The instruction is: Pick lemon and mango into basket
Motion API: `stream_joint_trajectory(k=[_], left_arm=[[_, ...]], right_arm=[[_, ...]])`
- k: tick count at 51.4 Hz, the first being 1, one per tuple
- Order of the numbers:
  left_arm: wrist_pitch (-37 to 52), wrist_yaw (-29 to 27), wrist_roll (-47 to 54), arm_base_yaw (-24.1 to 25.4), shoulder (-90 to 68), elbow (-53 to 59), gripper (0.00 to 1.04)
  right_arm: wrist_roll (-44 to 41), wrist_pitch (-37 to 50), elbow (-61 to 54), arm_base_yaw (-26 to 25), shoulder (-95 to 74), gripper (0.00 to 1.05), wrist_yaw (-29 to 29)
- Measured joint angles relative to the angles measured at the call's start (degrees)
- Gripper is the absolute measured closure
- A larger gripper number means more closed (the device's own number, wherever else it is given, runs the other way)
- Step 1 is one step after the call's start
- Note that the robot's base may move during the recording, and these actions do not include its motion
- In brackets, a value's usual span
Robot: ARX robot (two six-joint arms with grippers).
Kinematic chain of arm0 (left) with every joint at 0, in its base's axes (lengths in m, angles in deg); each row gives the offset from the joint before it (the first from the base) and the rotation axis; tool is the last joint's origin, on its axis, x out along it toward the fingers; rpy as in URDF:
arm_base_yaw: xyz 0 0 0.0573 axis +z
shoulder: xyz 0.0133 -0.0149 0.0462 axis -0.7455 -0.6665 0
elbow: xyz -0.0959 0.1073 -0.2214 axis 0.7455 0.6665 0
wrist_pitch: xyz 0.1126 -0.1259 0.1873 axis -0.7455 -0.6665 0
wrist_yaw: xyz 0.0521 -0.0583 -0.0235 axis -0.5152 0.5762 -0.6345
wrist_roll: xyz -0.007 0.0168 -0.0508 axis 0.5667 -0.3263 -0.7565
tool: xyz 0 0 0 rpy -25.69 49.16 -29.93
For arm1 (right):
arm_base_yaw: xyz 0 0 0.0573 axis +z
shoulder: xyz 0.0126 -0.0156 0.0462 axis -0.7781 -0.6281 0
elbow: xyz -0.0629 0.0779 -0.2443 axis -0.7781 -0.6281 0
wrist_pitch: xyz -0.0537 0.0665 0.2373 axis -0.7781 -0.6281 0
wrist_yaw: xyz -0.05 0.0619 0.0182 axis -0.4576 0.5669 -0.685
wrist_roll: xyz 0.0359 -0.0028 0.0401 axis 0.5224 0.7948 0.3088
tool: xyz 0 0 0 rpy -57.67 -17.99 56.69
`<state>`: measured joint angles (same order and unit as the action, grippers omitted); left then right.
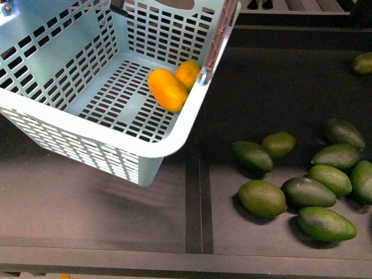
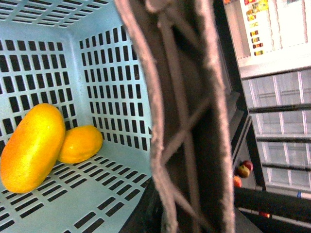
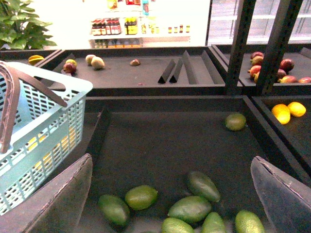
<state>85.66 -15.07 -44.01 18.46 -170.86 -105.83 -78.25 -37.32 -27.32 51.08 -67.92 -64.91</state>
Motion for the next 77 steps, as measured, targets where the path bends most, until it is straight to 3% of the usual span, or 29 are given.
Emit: stream_joint_trajectory(k=[14,37,48,55,64,68,70,73,75,77], left_arm=[[0.0,3.8,-1.8,6.2,-9.0,-7.1,1.00],[0.7,10.3,-3.2,10.7,-16.2,-10.0,0.99],[5.0,10.3,-2.3,11.1,-13.5,-3.1,0.68],[6.1,6.6,-2.1,11.1,-7.1,3.3,0.39],[-4.0,-1.3,-3.5,9.6,3.1,9.7,0.07],[-6.4,-1.8,-4.4,8.9,4.8,11.0,0.08],[-1.5,0.1,-0.9,8.9,4.9,13.0,0.10],[18.1,6.7,12.9,9.8,5.8,20.9,0.21],[36.3,9.9,30.7,10.9,7.2,30.1,0.32],[47.2,11.0,46.2,12.2,9.4,36.9,0.41]], right_arm=[[0.0,0.0,0.0,0.0,0.0,0.09,0.0],[0.0,0.0,0.0,0.0,0.0,0.09,0.0],[0.0,0.0,0.0,0.0,0.0,0.09,0.0],[0.0,0.0,0.0,0.0,0.0,0.09,0.0],[0.0,0.0,0.0,0.0,0.0,0.09,0.0],[0.0,0.0,0.0,0.0,0.0,0.09,0.0],[0.0,0.0,0.0,0.0,0.0,0.09,0.0],[0.0,0.0,0.0,0.0,0.0,0.09,0.0],[0.0,0.0,0.0,0.0,0.0,0.09,0.0],[0.0,0.0,0.0,0.0,0.0,0.09,0.0]])
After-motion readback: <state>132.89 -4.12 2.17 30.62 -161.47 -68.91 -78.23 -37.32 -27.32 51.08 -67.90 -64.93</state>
